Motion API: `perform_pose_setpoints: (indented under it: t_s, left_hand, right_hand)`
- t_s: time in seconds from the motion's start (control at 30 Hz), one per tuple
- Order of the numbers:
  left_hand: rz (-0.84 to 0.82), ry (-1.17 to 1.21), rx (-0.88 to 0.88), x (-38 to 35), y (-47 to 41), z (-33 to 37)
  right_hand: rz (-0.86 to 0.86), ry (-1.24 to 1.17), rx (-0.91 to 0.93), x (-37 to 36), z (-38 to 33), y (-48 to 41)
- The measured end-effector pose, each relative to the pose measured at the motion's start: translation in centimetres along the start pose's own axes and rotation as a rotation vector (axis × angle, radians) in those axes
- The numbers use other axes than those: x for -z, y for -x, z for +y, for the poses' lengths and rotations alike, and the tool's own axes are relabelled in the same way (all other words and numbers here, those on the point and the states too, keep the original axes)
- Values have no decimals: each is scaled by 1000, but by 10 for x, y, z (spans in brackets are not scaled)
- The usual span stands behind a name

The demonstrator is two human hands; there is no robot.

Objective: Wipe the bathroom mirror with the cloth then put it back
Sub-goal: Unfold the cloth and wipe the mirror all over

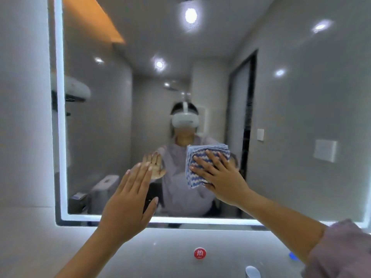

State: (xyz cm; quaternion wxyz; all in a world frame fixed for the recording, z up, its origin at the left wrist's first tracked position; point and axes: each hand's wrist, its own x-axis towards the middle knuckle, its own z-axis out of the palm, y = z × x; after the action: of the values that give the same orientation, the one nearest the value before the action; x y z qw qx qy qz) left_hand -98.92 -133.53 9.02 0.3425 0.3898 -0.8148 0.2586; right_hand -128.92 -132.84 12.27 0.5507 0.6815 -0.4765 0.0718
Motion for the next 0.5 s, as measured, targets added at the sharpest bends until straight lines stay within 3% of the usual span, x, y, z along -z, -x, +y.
perform_pose_setpoints:
  t_s: [0.1, 0.27, 0.37, 0.5]
  left_hand:
    - [35, -9, -20, 6, -3, 4]
    - [17, 4, -19, 14, -11, 10]
    - [-10, 19, -21, 13, -13, 21]
    - [-20, 34, -27, 11, -12, 37]
  right_hand:
    - [20, -14, -36, 1, 26, 11]
    - [58, -100, -381, 9, 63, 18]
    - [77, -138, -478, 4, 46, 15]
    - [-15, -123, -298, -11, 19, 42]
